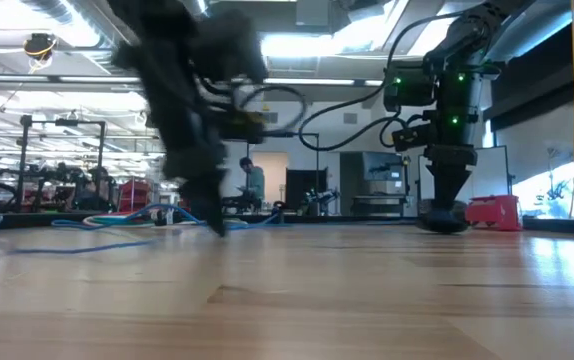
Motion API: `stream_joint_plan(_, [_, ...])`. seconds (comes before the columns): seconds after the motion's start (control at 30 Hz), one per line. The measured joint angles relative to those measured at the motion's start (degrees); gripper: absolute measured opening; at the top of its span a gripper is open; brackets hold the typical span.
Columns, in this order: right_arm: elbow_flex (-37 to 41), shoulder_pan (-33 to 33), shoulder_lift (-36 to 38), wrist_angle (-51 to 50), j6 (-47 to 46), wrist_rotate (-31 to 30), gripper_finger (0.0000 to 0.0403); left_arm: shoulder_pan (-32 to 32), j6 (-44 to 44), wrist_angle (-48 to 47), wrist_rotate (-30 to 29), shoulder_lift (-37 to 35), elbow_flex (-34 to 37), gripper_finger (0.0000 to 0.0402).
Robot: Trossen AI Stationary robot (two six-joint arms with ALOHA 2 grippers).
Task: Coil cords
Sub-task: Uncoil the blue wire from the black spool, then uncoil the blue wire from the spool
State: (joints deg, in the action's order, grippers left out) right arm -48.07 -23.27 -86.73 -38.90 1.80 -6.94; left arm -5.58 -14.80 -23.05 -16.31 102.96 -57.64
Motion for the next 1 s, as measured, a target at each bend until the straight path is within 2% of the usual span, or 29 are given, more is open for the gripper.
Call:
stream_joint_plan(0.23, [-0.22,0.13,0.07,0.77,-0.04,1.26,0.0152,-12.93,-15.23,-19.40,-3.62,-1.61,0.16,0.0001])
stream_joint_plan(0.37, [-0.31,0.17,0.12,1.65,-0.10,3.43,0.0152,-21.44,-25.18,-26.51,-4.93,-1.80,3.05,0.0001])
stream_joint_plan(0.6, [-0.04,0.02,0.09,-0.66,0.08,-2.98,0.0152,-34.76,-43.20,-37.62,-0.35,-1.78,7.86,0.0001])
stream_joint_plan(0.77, [0.07,-0.10,-0.05,-0.59,0.03,-2.65,0.0152,-37.82,-48.82,-39.80,0.80,-1.60,8.10,0.0001])
stream_joint_plan(0.9, [0.07,0.02,-0.05,0.62,0.02,2.50,0.0152,-36.99,-48.95,-39.44,0.84,-1.63,8.06,0.0001])
stream_joint_plan(1.0, [0.07,0.81,-0.05,2.26,-0.28,8.66,0.0152,-36.24,-48.01,-39.12,0.73,-1.67,8.06,0.0001])
